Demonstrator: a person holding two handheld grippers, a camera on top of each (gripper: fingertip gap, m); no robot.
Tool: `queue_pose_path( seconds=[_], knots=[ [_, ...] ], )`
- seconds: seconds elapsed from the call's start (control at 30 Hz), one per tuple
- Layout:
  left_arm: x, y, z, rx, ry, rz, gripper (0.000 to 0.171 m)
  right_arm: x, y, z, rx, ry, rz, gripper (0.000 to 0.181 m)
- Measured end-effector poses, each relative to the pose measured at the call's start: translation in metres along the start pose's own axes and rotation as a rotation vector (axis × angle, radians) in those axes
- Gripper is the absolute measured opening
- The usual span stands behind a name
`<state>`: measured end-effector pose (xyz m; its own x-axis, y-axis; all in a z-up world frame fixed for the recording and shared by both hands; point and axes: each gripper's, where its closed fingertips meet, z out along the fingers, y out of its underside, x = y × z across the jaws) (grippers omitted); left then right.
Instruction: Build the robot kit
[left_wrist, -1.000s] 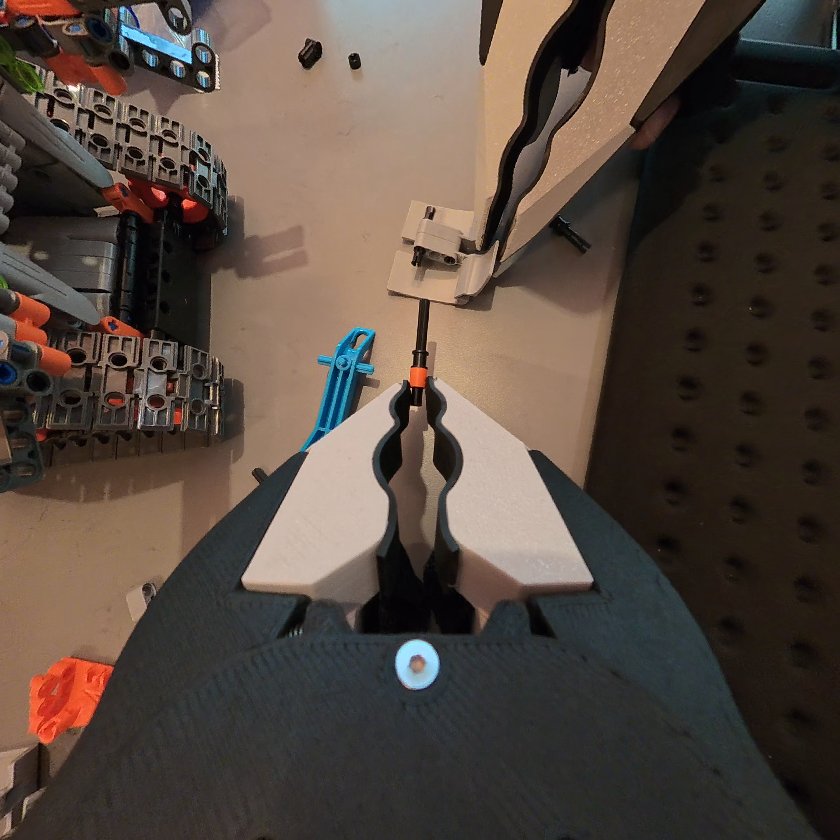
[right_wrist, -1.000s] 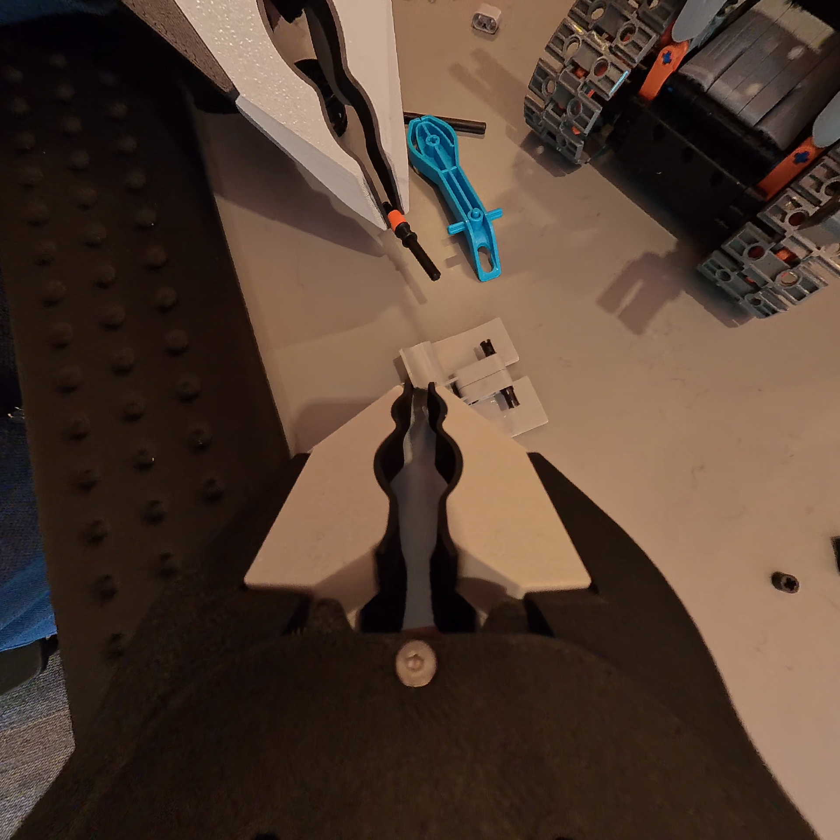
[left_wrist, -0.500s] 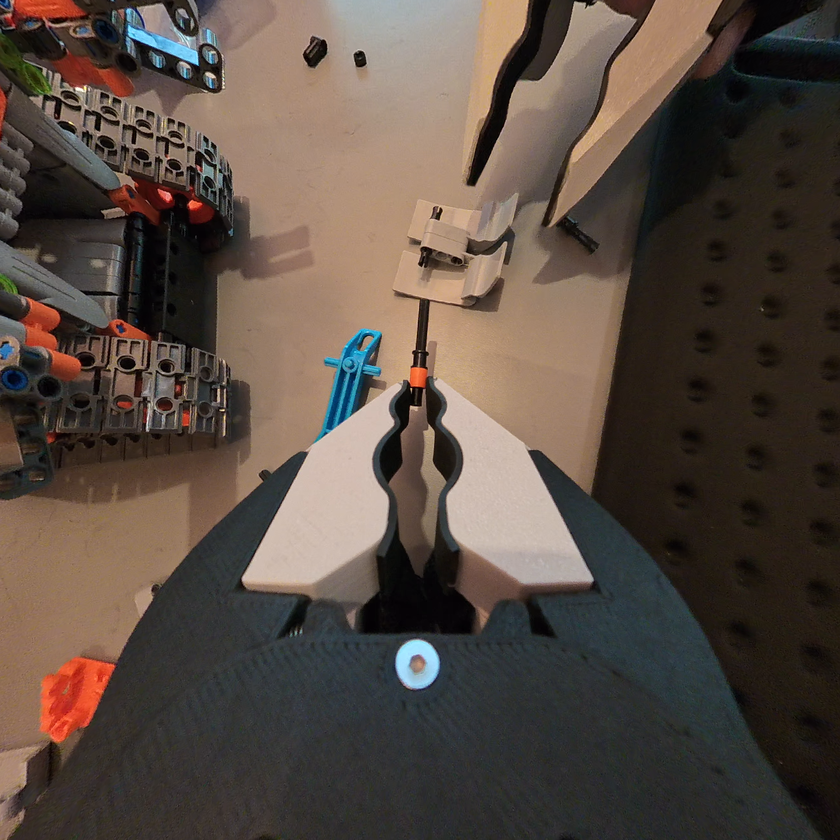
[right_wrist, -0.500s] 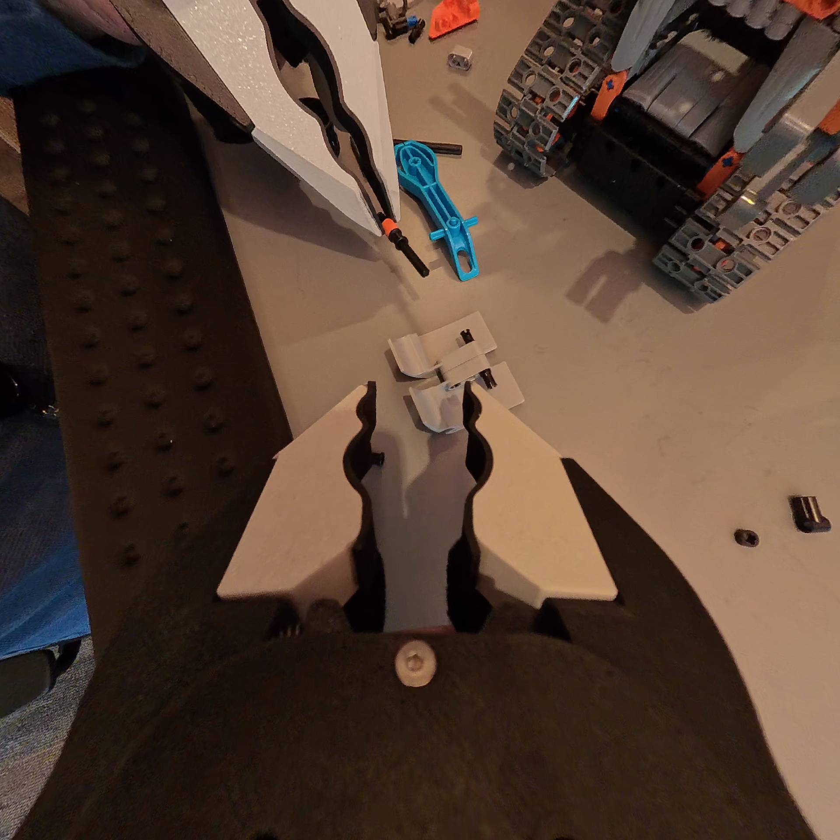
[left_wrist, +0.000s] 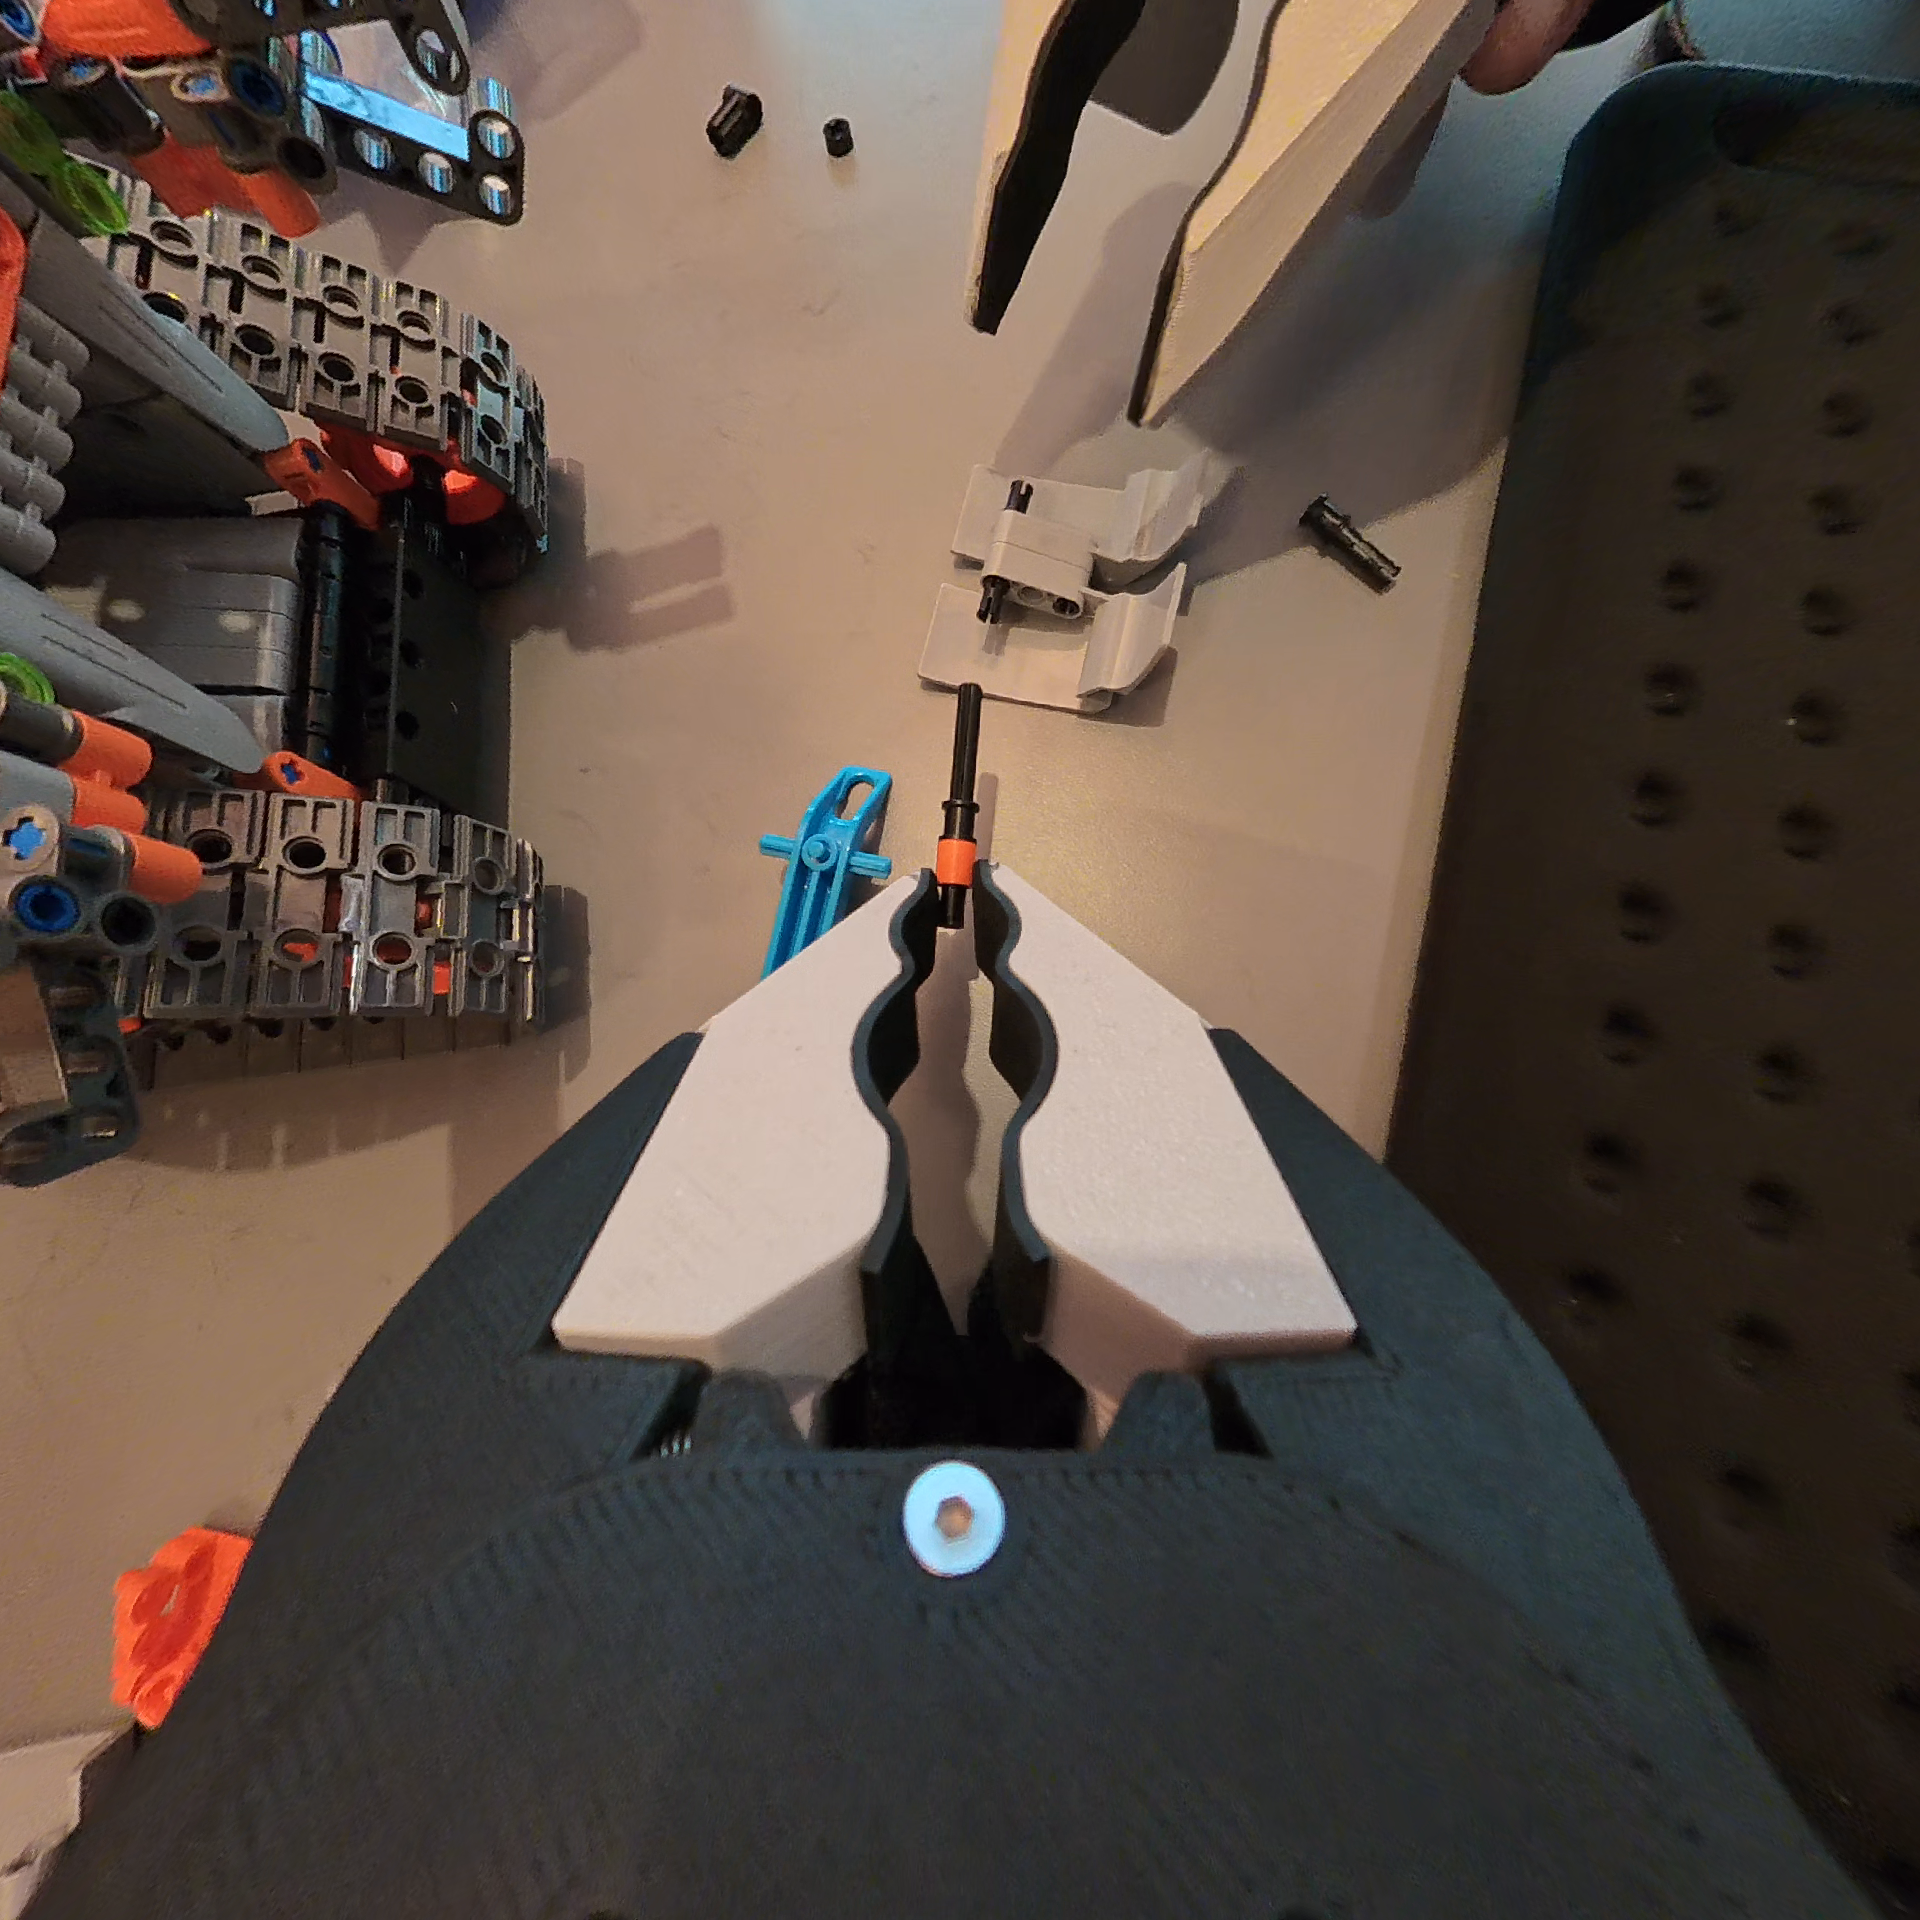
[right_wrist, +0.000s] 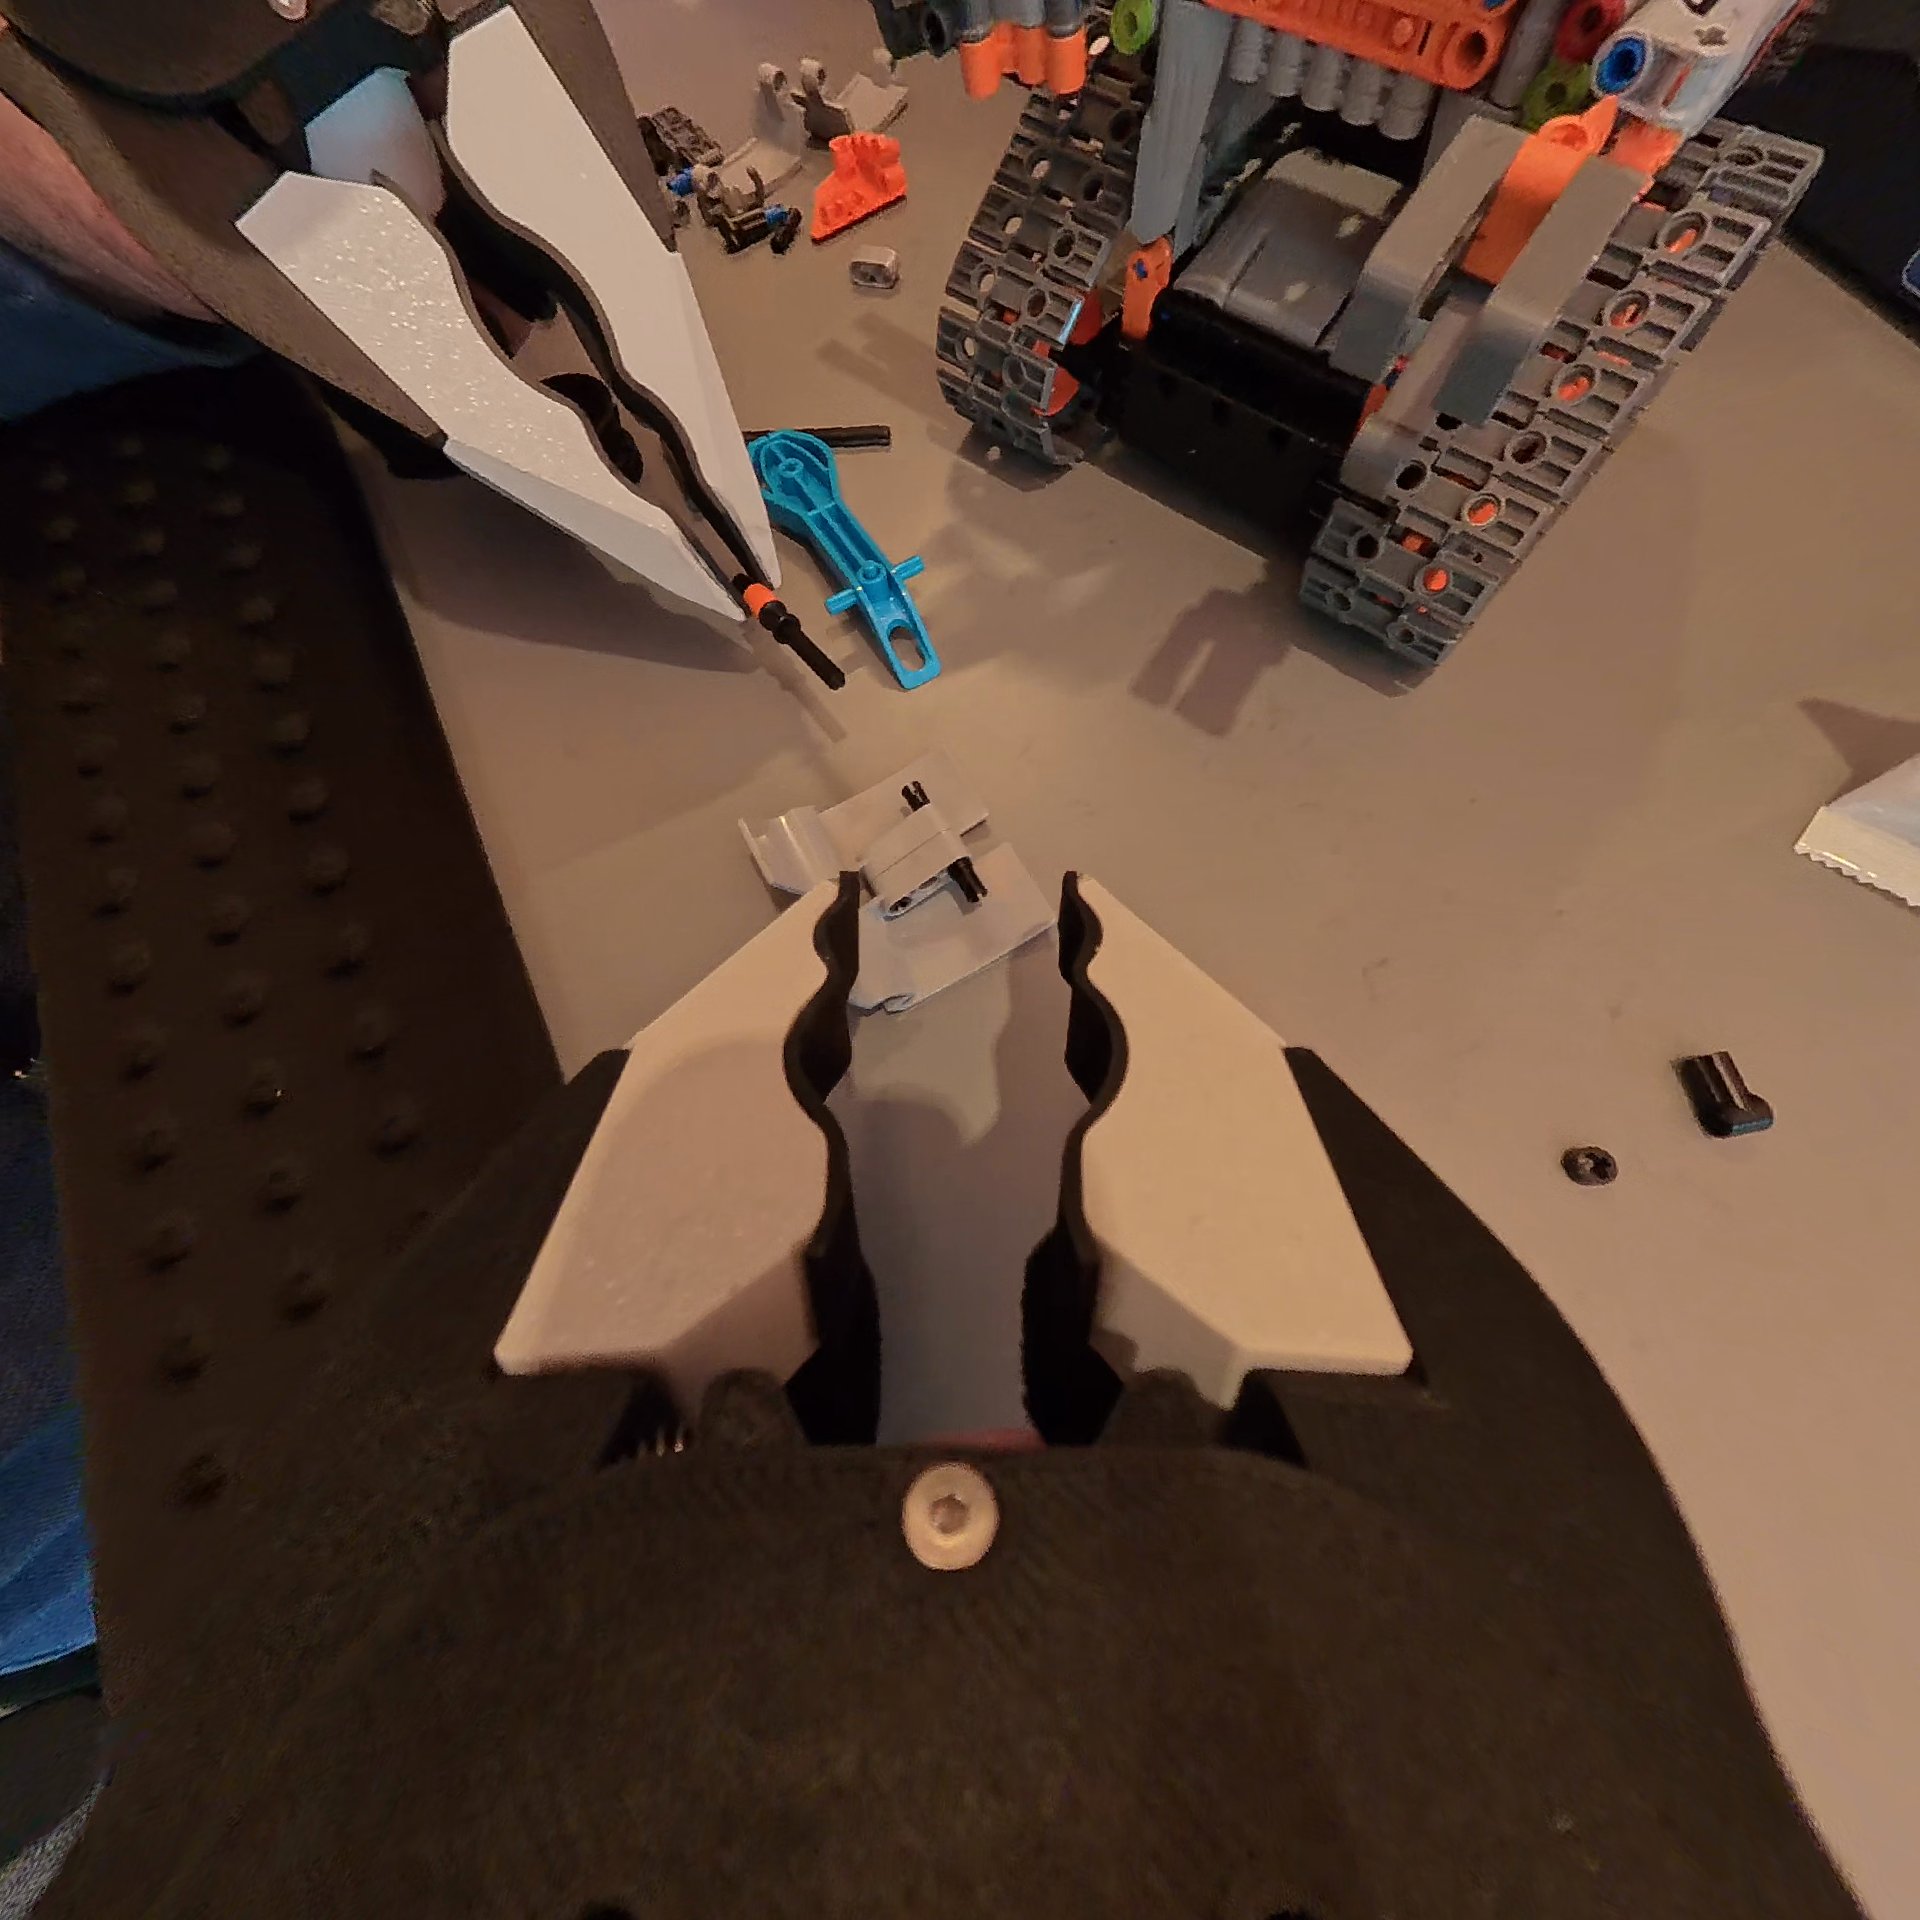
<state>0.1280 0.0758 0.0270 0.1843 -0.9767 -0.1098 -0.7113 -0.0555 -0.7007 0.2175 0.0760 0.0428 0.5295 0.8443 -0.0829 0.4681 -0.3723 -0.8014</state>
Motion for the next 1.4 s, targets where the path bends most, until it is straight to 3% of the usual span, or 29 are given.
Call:
queue_pose_path(
  seconds=[1.4],
  knots=[
    [-0.001, 0.003, 0.009, 0.005, 0.016, -0.009, 0.004, -0.003, 0.012, 0.019, -0.040, -0.107, 0.056, 0.036]
  ],
)
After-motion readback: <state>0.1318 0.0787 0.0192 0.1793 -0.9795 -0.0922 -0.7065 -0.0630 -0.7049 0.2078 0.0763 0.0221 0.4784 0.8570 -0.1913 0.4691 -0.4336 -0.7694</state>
